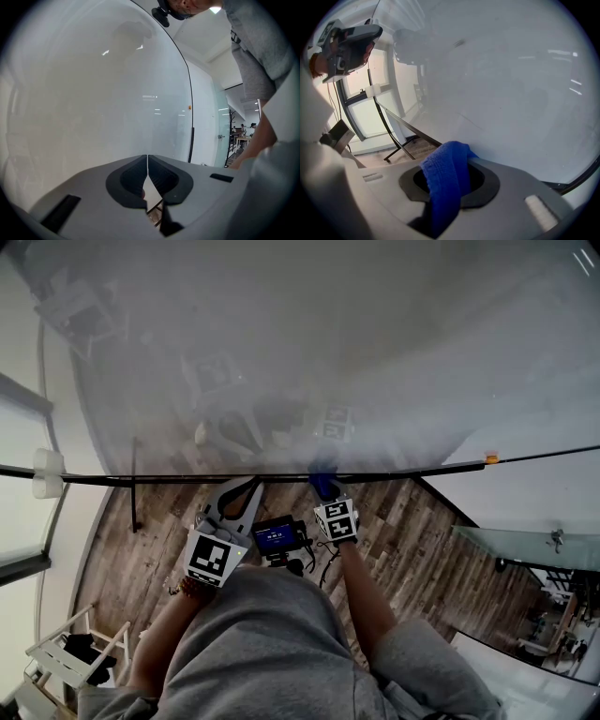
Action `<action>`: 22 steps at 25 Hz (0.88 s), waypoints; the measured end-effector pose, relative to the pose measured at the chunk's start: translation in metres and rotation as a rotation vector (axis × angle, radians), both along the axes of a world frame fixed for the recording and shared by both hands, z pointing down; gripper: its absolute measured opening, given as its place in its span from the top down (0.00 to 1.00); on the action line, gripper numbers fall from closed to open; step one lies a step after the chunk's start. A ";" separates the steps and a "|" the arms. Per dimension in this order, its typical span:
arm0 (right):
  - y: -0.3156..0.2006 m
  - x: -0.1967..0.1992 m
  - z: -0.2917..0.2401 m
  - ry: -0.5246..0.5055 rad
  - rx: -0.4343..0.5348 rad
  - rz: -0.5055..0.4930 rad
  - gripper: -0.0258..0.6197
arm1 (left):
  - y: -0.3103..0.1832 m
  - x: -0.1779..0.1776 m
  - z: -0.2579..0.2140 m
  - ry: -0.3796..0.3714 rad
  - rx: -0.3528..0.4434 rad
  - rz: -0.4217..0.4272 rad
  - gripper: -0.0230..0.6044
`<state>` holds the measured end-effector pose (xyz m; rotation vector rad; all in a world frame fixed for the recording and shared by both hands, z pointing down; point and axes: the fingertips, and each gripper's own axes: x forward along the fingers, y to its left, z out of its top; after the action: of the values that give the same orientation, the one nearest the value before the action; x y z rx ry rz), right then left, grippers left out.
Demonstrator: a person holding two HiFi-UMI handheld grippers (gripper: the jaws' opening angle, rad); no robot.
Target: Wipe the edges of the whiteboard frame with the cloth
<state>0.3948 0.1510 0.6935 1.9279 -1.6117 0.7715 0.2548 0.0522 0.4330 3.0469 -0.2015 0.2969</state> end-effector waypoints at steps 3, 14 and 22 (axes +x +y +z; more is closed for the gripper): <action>-0.005 -0.006 0.000 -0.001 0.004 -0.001 0.79 | -0.004 -0.004 0.000 -0.003 0.001 0.004 0.94; -0.009 -0.009 -0.001 -0.010 0.014 0.009 0.79 | -0.010 -0.009 0.000 -0.015 0.010 0.005 0.94; -0.010 -0.012 -0.004 -0.014 0.019 0.007 0.79 | -0.012 -0.014 -0.004 -0.018 0.015 -0.003 0.94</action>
<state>0.3833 0.1408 0.6892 1.9465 -1.6271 0.7769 0.2411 0.0399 0.4292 3.0590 -0.2101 0.3242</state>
